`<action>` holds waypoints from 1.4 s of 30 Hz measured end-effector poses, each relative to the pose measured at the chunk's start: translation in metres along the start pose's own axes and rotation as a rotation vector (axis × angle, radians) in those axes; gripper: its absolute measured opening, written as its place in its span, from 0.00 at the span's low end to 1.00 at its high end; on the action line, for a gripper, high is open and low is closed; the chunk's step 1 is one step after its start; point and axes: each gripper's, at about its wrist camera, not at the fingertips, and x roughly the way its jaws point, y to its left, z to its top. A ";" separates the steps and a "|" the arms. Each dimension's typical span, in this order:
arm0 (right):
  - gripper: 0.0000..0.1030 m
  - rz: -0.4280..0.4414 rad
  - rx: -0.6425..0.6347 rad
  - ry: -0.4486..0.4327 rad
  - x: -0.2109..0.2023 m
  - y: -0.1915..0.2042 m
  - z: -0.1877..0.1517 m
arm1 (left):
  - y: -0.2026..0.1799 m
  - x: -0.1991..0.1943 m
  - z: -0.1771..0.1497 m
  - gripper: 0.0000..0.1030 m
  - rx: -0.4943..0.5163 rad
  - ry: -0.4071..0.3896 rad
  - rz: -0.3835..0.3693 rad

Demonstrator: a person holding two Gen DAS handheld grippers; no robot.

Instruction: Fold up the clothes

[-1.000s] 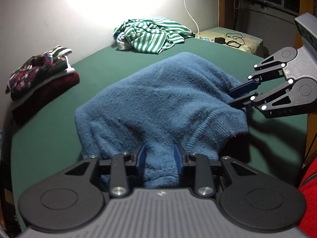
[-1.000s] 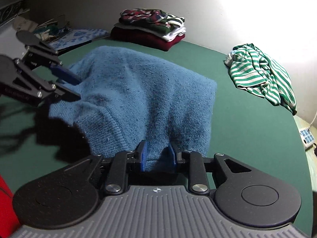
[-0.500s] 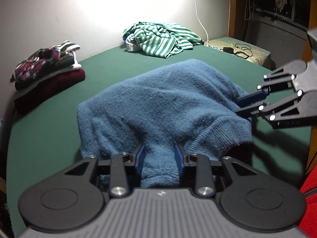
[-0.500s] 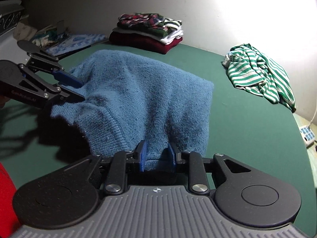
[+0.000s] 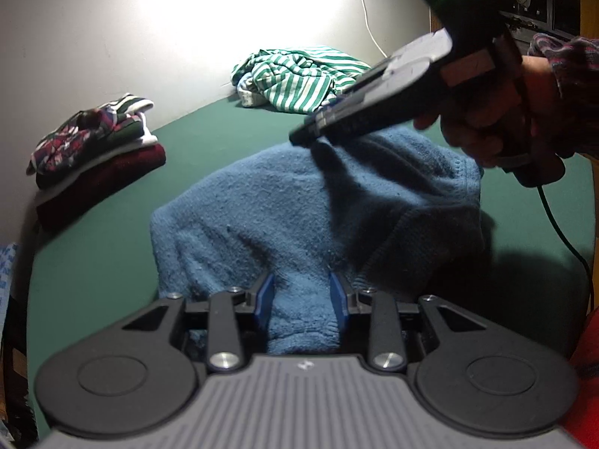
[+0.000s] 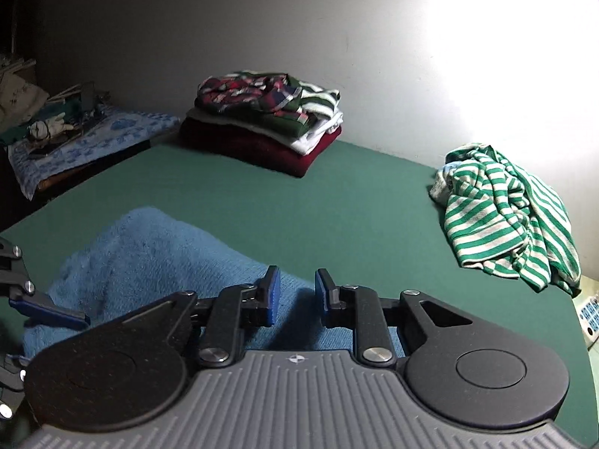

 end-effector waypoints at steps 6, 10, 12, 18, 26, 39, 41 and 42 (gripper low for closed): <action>0.23 -0.074 -0.109 -0.051 -0.004 0.024 -0.030 | 0.022 -0.032 0.023 0.38 -0.025 -0.082 -0.032; 0.23 -0.122 -0.120 -0.088 0.000 0.031 -0.034 | 0.051 -0.043 0.064 0.66 -0.049 -0.208 -0.043; 0.23 -0.127 -0.097 -0.104 -0.002 0.031 -0.035 | 0.059 -0.019 0.080 0.62 -0.063 -0.215 -0.030; 0.23 -0.114 -0.048 -0.156 -0.011 0.027 -0.041 | 0.080 0.069 0.070 0.14 -0.218 -0.061 -0.049; 0.22 -0.091 0.077 -0.178 -0.025 0.000 -0.011 | 0.057 0.059 0.025 0.16 -0.221 -0.090 0.075; 0.22 -0.147 0.239 -0.024 0.010 -0.033 -0.023 | 0.061 0.063 0.022 0.31 -0.247 -0.117 0.120; 0.22 -0.145 0.282 -0.045 0.005 -0.032 -0.034 | 0.062 0.063 0.021 0.33 -0.269 -0.126 0.124; 0.22 -0.144 0.304 -0.055 0.002 -0.032 -0.040 | 0.061 0.063 0.021 0.33 -0.270 -0.129 0.127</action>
